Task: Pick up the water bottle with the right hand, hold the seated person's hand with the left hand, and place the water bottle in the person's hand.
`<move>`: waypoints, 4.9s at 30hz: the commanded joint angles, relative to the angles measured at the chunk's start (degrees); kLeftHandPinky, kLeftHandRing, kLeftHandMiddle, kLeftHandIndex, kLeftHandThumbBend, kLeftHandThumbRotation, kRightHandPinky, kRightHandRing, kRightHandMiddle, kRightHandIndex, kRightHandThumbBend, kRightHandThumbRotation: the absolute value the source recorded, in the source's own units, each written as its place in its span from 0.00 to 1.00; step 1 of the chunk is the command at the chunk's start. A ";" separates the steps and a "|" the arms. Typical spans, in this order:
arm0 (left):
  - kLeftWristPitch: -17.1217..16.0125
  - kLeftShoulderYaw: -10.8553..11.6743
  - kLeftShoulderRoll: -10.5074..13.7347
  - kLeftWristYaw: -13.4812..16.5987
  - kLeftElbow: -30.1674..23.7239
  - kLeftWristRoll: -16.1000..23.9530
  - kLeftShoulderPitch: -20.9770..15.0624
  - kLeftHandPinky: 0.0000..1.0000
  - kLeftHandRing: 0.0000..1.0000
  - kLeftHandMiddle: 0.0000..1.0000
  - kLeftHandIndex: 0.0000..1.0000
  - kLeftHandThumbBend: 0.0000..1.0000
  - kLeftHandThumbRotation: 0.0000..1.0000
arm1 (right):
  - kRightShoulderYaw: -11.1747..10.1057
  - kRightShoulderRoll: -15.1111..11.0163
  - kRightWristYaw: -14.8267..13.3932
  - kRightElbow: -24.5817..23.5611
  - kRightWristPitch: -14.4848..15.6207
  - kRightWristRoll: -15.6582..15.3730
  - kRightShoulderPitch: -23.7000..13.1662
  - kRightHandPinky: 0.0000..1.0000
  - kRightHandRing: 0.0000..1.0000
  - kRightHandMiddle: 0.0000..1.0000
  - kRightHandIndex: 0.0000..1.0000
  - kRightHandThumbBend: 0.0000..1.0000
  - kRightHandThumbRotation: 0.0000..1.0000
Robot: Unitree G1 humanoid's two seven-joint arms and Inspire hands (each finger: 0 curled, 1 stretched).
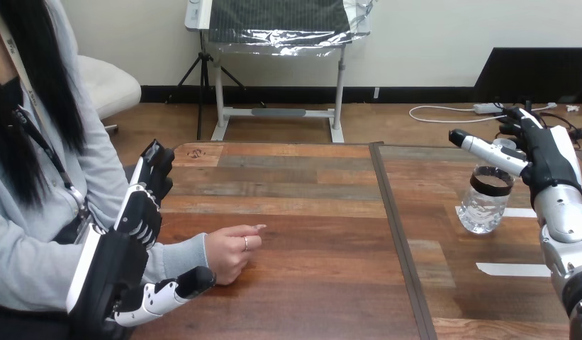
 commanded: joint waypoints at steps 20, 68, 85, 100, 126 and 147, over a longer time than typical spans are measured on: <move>-0.12 0.36 0.53 -0.30 -3.19 -1.29 -1.69 0.98 1.00 1.00 1.00 1.00 0.51 | -0.15 0.53 0.90 -0.27 -0.42 0.61 0.03 0.81 0.87 0.88 0.93 0.94 0.40; 0.98 0.96 0.81 0.75 -5.92 -0.46 -0.06 0.95 1.00 1.00 0.99 1.00 0.51 | 2.00 1.85 -0.21 0.15 2.74 -1.57 0.37 0.76 0.84 0.85 0.91 0.89 0.33; 1.56 1.17 0.71 1.61 -8.05 -0.21 1.39 0.95 0.99 1.00 0.98 1.00 0.52 | 2.55 2.45 0.06 0.27 4.48 -1.98 0.08 0.76 0.84 0.85 0.90 0.88 0.30; 2.22 1.09 0.79 1.78 -9.73 -0.34 2.49 0.95 1.00 1.00 0.98 1.00 0.51 | 2.81 2.88 0.04 0.27 5.01 -2.15 0.15 0.75 0.83 0.86 0.89 0.86 0.28; 2.64 0.63 0.74 1.47 -10.65 -1.41 3.24 0.95 0.99 1.00 0.97 1.00 0.50 | 2.44 3.66 -3.39 0.13 4.03 -1.79 0.39 0.69 0.76 0.78 0.82 0.89 0.05; 3.21 0.76 0.51 1.90 -11.34 -0.72 3.64 0.96 0.99 1.00 0.96 1.00 0.49 | 1.89 4.63 -9.40 0.00 3.07 -1.42 0.32 0.49 0.52 0.56 0.59 0.89 0.00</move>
